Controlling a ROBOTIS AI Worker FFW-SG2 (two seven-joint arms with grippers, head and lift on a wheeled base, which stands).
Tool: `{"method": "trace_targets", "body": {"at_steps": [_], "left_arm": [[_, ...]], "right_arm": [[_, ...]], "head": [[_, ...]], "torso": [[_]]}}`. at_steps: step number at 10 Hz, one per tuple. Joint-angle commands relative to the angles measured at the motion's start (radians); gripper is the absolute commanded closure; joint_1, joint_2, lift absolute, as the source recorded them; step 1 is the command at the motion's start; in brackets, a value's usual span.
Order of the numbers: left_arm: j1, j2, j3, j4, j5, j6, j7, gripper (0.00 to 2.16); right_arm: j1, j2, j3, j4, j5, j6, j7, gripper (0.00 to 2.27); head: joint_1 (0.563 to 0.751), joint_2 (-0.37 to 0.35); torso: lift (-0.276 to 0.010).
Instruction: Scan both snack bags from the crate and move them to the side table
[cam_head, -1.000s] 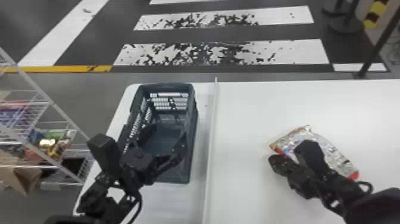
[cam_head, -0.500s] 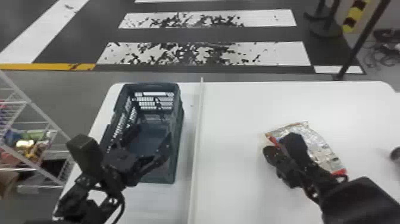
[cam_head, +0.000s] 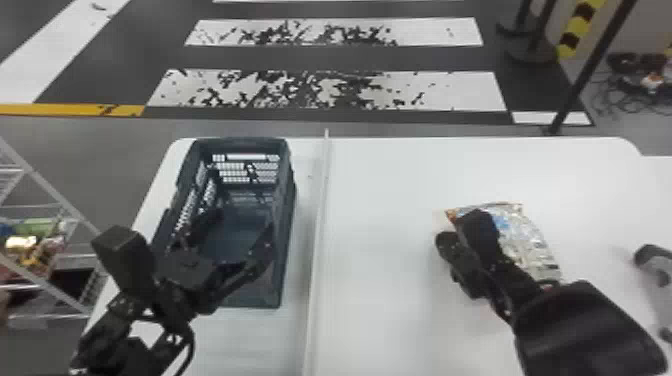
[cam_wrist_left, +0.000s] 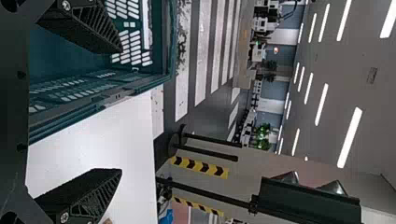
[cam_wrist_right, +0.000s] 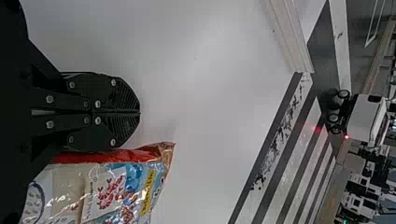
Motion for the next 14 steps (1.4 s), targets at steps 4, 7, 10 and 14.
{"method": "trace_targets", "body": {"at_steps": [4,7,10,14], "left_arm": [[0.003,0.0,0.002,-0.003,0.0,0.0,0.0,0.09],[0.006,-0.002,0.001,-0.004,-0.001,0.0,-0.002,0.09],[0.009,-0.002,0.001,-0.006,-0.001,0.0,-0.002,0.09],[0.014,-0.003,0.005,-0.006,-0.001,0.0,0.0,0.09]], "right_arm": [[-0.051,0.007,-0.037,0.061,-0.013,0.021,-0.063,2.26],[-0.065,0.007,-0.062,0.089,-0.019,0.027,-0.091,2.26],[-0.083,0.007,-0.085,0.12,-0.042,0.021,-0.115,2.26],[-0.008,0.006,-0.103,-0.049,-0.127,0.058,-0.104,2.26]], "head": [[0.695,0.03],[0.695,-0.004],[0.695,-0.027],[0.695,-0.039]], "torso": [[-0.075],[-0.075],[-0.075],[-0.075]]}}
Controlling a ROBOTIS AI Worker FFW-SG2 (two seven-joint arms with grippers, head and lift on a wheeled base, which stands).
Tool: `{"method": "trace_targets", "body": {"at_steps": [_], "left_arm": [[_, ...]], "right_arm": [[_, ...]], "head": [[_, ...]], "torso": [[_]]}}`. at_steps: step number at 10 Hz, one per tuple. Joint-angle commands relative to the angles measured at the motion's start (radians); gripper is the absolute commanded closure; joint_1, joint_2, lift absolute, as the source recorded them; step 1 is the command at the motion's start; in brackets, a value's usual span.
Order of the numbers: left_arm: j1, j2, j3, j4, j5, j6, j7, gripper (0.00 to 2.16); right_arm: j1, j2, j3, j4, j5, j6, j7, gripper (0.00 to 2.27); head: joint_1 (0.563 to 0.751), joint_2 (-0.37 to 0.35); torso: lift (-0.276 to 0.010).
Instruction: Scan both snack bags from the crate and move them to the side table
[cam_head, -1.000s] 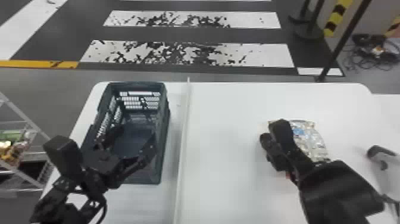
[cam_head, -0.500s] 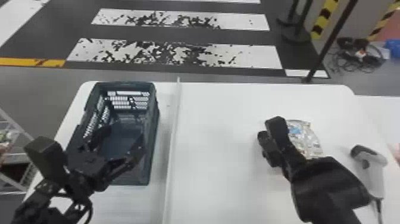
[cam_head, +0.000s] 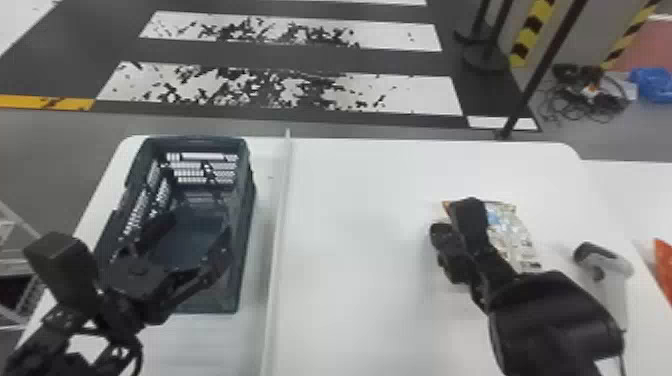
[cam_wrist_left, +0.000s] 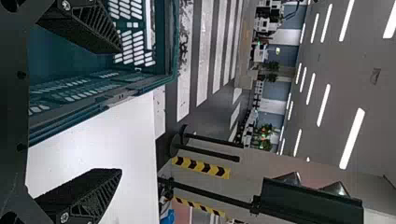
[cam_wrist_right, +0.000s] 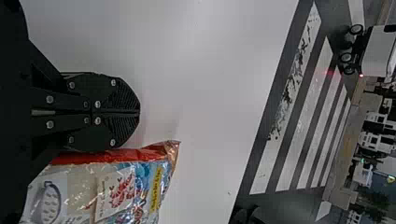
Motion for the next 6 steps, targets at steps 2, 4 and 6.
{"method": "trace_targets", "body": {"at_steps": [2,4,6], "left_arm": [[0.001,-0.003,0.0,0.0,-0.002,0.0,0.0,0.09],[0.003,-0.003,0.001,0.002,-0.002,0.0,0.0,0.09],[0.006,0.0,0.001,0.0,-0.002,0.0,0.0,0.09]], "right_arm": [[0.072,0.0,-0.02,-0.242,-0.101,0.107,0.027,2.26],[0.11,0.0,-0.071,-0.381,-0.19,0.18,0.053,2.26],[0.129,-0.004,-0.201,-0.449,-0.268,0.239,0.053,2.25]], "head": [[0.695,-0.008],[0.695,0.01],[0.695,0.0]], "torso": [[-0.075],[-0.075],[-0.075]]}}
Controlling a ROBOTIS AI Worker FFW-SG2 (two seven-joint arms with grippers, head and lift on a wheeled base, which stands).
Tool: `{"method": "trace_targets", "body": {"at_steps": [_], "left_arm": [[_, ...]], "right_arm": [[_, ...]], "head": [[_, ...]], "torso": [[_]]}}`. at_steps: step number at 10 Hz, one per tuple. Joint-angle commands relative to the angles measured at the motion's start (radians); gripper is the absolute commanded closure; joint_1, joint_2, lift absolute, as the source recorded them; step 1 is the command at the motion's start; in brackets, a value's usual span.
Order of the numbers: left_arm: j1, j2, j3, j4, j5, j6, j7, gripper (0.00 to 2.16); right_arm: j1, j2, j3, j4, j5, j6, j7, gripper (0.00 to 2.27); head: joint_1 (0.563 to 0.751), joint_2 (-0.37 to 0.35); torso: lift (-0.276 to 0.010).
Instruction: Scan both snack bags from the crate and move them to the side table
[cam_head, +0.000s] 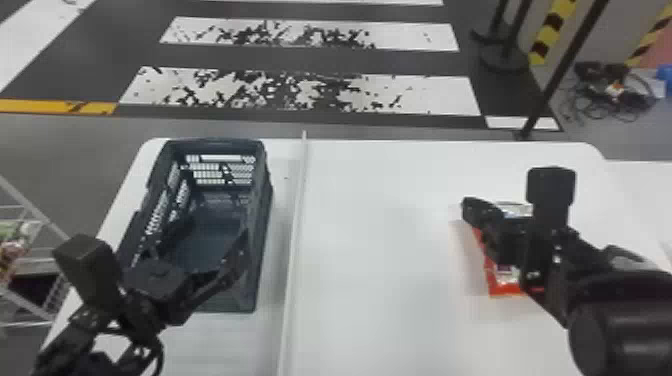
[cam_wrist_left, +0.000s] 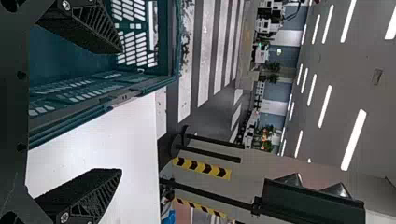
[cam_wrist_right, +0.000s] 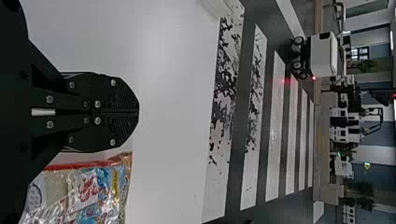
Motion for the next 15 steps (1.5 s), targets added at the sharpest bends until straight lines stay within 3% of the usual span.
{"method": "trace_targets", "body": {"at_steps": [1,2,3,5,6,8,11,13,15], "left_arm": [[0.0,0.003,0.0,0.001,0.0,0.0,0.0,0.09],[-0.001,0.003,-0.001,0.002,-0.001,0.0,0.0,0.09],[-0.001,0.003,-0.001,0.005,-0.001,0.0,0.0,0.09],[-0.001,0.005,-0.001,0.007,0.0,-0.003,0.0,0.09],[-0.001,0.005,-0.001,0.005,0.0,-0.003,0.0,0.09],[0.002,0.005,-0.001,-0.004,0.0,-0.003,-0.006,0.09],[-0.003,0.005,0.012,0.016,0.002,-0.009,-0.008,0.09],[-0.013,0.008,0.012,0.042,0.008,-0.021,-0.014,0.09],[-0.024,0.017,0.012,0.07,0.012,-0.034,-0.014,0.09]], "right_arm": [[0.02,-0.004,-0.11,-0.04,-0.049,0.027,0.0,2.13],[0.042,-0.007,-0.179,-0.053,-0.058,0.03,0.0,1.9],[0.077,-0.013,-0.247,-0.058,-0.089,0.021,0.019,1.5],[0.152,-0.02,-0.333,-0.066,-0.1,-0.013,0.026,0.36],[0.184,-0.02,-0.362,-0.066,-0.098,-0.037,0.026,0.1],[0.212,-0.02,-0.426,-0.064,-0.074,-0.034,0.026,0.11],[0.229,-0.028,-0.506,-0.044,-0.061,0.024,0.112,0.11],[0.217,-0.051,-0.561,0.037,-0.063,0.024,0.223,0.11],[0.16,-0.102,-0.62,0.163,-0.098,0.024,0.365,0.11]], "head": [[0.695,-0.035],[0.695,-0.058],[0.695,-0.109],[0.695,-0.181],[0.695,-0.223],[0.695,-0.294],[0.695,-0.35],[0.695,-0.35],[0.695,-0.35]], "torso": [[-0.075],[-0.075],[-0.075],[-0.075],[-0.075],[-0.075],[-0.075],[-0.075],[-0.075]]}}
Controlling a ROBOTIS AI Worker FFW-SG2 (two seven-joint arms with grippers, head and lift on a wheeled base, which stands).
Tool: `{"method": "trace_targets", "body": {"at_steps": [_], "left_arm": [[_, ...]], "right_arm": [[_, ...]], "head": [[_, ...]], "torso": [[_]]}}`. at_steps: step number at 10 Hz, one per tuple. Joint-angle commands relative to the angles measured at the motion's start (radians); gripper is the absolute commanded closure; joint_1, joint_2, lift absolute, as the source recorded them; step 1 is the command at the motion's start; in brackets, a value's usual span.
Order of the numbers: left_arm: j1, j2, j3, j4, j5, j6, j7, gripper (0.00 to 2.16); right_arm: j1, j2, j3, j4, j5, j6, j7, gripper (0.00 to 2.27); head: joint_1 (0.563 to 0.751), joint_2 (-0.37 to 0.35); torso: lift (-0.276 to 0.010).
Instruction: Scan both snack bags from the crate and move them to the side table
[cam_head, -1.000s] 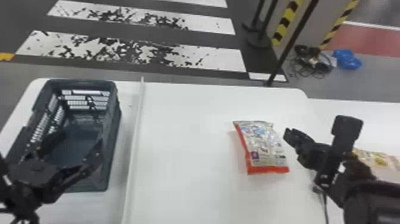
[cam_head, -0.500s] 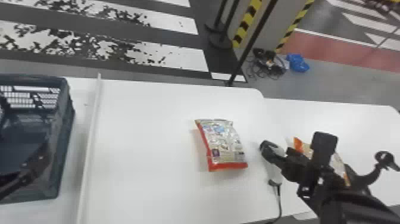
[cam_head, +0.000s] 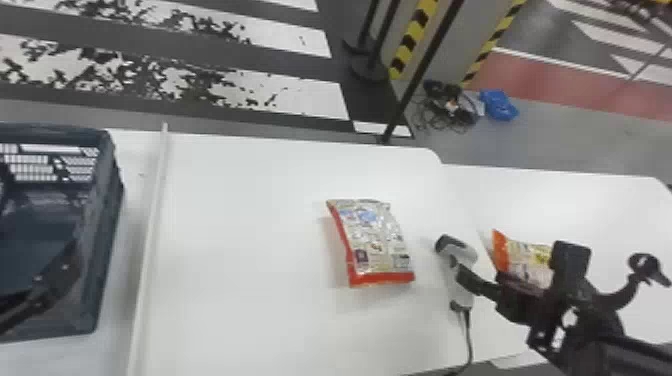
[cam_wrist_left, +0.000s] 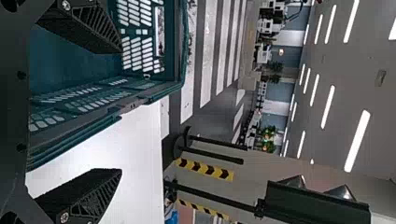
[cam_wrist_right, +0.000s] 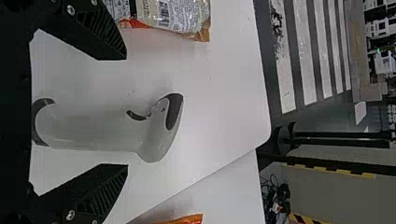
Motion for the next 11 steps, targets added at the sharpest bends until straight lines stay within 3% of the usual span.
{"method": "trace_targets", "body": {"at_steps": [1,4,6,8,11], "left_arm": [[-0.007,0.006,0.002,0.02,0.008,-0.004,0.0,0.09],[-0.01,0.008,0.01,0.037,0.012,-0.008,0.0,0.09],[-0.011,0.005,0.01,0.044,0.012,-0.017,0.0,0.09],[-0.01,0.0,0.008,0.046,0.011,-0.017,-0.001,0.09],[-0.002,0.0,0.01,0.044,0.012,-0.029,-0.005,0.09]], "right_arm": [[-0.065,-0.056,-0.057,0.133,-0.056,0.007,0.096,0.11],[-0.191,-0.208,-0.124,0.374,-0.123,0.12,0.289,0.11],[-0.218,-0.263,-0.132,0.466,-0.139,0.129,0.381,0.1],[-0.25,-0.306,-0.091,0.563,-0.093,0.062,0.469,0.09],[-0.261,-0.301,0.003,0.589,0.079,-0.061,0.562,0.04]], "head": [[0.695,-0.35],[0.695,-0.35],[0.695,-0.35],[0.695,-0.35],[0.695,-0.35]], "torso": [[-0.075],[-0.075],[-0.075],[-0.075],[-0.075]]}}
